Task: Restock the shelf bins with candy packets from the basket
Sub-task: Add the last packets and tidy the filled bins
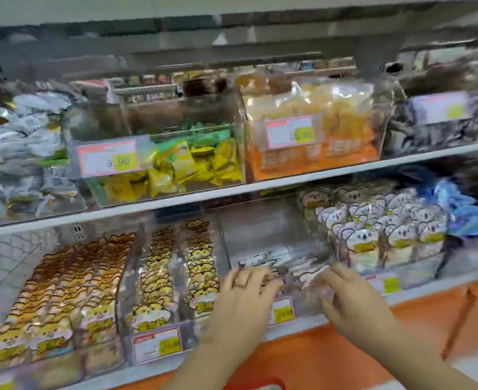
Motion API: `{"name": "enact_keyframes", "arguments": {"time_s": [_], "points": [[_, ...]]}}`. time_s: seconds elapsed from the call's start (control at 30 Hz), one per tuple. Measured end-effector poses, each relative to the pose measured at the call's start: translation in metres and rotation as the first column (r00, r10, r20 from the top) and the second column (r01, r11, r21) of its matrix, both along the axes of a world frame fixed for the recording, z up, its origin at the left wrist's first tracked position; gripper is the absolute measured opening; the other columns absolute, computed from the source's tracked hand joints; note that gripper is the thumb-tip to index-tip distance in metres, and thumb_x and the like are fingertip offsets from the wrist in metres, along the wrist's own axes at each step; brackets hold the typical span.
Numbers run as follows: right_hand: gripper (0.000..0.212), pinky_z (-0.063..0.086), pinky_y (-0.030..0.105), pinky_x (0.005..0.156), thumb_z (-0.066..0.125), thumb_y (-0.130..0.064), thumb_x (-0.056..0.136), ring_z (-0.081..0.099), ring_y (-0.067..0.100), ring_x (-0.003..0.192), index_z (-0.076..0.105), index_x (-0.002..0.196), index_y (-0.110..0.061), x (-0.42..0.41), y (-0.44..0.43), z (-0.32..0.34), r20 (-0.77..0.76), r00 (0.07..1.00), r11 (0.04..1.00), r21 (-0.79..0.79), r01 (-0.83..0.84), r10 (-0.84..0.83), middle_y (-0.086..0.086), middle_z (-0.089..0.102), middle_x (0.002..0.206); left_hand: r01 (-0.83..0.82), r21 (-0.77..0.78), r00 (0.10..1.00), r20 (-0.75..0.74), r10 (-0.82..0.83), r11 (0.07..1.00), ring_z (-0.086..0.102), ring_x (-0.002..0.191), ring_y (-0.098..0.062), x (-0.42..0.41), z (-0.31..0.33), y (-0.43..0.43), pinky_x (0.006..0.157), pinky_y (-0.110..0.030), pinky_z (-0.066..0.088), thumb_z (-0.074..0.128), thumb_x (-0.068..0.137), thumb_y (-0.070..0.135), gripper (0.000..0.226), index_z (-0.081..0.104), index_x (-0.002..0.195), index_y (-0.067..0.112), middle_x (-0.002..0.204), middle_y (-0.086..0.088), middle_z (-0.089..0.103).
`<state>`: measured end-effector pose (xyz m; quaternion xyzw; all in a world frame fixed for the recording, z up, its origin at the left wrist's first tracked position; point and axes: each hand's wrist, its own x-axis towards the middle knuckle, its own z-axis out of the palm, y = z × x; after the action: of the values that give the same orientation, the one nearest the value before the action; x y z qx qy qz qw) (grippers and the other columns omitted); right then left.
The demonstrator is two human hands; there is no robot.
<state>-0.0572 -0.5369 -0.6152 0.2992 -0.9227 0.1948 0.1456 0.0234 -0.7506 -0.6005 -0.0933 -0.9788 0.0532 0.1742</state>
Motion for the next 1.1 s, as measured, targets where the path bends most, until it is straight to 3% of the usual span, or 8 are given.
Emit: {"name": "enact_keyframes", "arguments": {"time_s": [0.13, 0.23, 0.37, 0.53, 0.67, 0.77, 0.9, 1.1], "points": [[0.064, 0.05, 0.043, 0.087, 0.078, -0.011, 0.058, 0.055, 0.031, 0.102, 0.058, 0.119, -0.016, -0.024, -0.018, -0.002, -0.132, 0.991, 0.992, 0.124, 0.029, -0.013, 0.009, 0.056, 0.117, -0.071, -0.076, 0.986, 0.148, 0.082, 0.995, 0.063, 0.115, -0.027, -0.022, 0.011, 0.005, 0.109, -0.055, 0.038, 0.086, 0.061, 0.027, 0.073, 0.051, 0.125, 0.032, 0.137, -0.003, 0.056], [0.066, 0.04, 0.042, 0.1, 0.082, -0.011, 0.051, 0.063, 0.029, 0.095, 0.061, 0.113, -0.019, -0.041, -0.035, -0.002, -0.133, 0.991, 0.968, 0.251, 0.017, 0.017, 0.003, 0.063, 0.105, -0.069, -0.207, 0.978, 0.177, 0.107, 0.976, 0.043, 0.135, -0.033, -0.038, 0.018, 0.0, 0.122, -0.057, 0.01, 0.064, 0.09, 0.018, 0.068, 0.025, 0.144, 0.03, 0.156, -0.004, 0.028], [0.072, 0.027, 0.046, 0.119, 0.073, -0.013, 0.073, 0.053, 0.033, 0.12, 0.046, 0.139, -0.015, -0.058, -0.056, 0.013, -0.08, 0.997, 0.926, 0.379, 0.012, 0.02, 0.008, 0.051, 0.129, -0.125, -0.266, 0.962, 0.204, 0.182, 0.956, 0.033, 0.14, -0.036, -0.06, 0.026, -0.007, 0.122, -0.057, 0.005, 0.061, 0.089, 0.008, 0.068, 0.025, 0.145, 0.024, 0.159, -0.007, 0.017], [0.069, 0.036, 0.037, 0.108, 0.056, -0.006, 0.089, 0.041, 0.03, 0.131, 0.026, 0.15, -0.019, -0.081, -0.077, 0.016, -0.08, 0.997, 0.931, 0.365, 0.027, 0.002, 0.009, 0.031, 0.152, -0.176, -0.29, 0.936, 0.246, 0.251, 0.94, 0.024, 0.145, -0.039, -0.084, 0.024, -0.017, 0.12, -0.063, 0.005, 0.063, 0.092, 0.012, 0.063, 0.03, 0.145, 0.019, 0.163, -0.013, 0.01], [0.075, 0.018, 0.045, 0.121, 0.052, -0.006, 0.094, 0.016, 0.033, 0.149, 0.013, 0.157, -0.017, -0.093, -0.091, 0.009, -0.015, 0.999, 0.906, 0.421, 0.042, -0.039, 0.014, 0.006, 0.165, -0.208, -0.328, 0.891, 0.325, 0.316, 0.922, 0.01, 0.15, -0.041, -0.103, 0.025, -0.02, 0.117, -0.067, 0.002, 0.051, 0.101, 0.02, 0.057, 0.026, 0.152, 0.024, 0.166, -0.016, -0.005], [0.081, 0.015, 0.049, 0.122, 0.053, -0.005, 0.094, -0.004, 0.032, 0.153, 0.008, 0.159, -0.017, -0.095, -0.096, 0.002, 0.047, 0.998, 0.888, 0.459, 0.003, -0.028, 0.013, -0.01, 0.166, -0.197, -0.461, 0.815, 0.413, 0.406, 0.865, 0.013, 0.15, -0.043, -0.104, 0.022, -0.009, 0.115, -0.07, -0.002, 0.046, 0.103, 0.024, 0.061, 0.019, 0.157, 0.026, 0.164, -0.022, 0.004], [0.077, 0.04, 0.045, 0.111, 0.055, -0.001, 0.092, 0.009, 0.036, 0.151, 0.016, 0.157, -0.017, -0.102, -0.093, -0.012, 0.26, 0.965, 0.845, 0.524, -0.106, -0.04, 0.009, -0.004, 0.166, -0.158, -0.536, 0.724, 0.508, 0.467, 0.829, 0.023, 0.148, -0.04, -0.101, 0.012, -0.001, 0.114, -0.071, -0.005, 0.043, 0.104, 0.031, 0.07, 0.002, 0.16, 0.024, 0.159, -0.025, 0.025], [0.091, 0.027, 0.044, 0.119, 0.06, -0.003, 0.091, 0.004, 0.036, 0.152, 0.002, 0.159, -0.02, -0.114, -0.101, -0.027, 0.399, 0.915, 0.816, 0.545, -0.193, -0.05, 0.01, -0.007, 0.166, -0.152, -0.555, 0.691, 0.532, 0.489, 0.818, 0.025, 0.147, -0.041, -0.114, -0.001, -0.005, 0.116, -0.069, -0.001, 0.046, 0.103, 0.036, 0.08, -0.011, 0.159, 0.025, 0.164, -0.02, 0.013]]}}
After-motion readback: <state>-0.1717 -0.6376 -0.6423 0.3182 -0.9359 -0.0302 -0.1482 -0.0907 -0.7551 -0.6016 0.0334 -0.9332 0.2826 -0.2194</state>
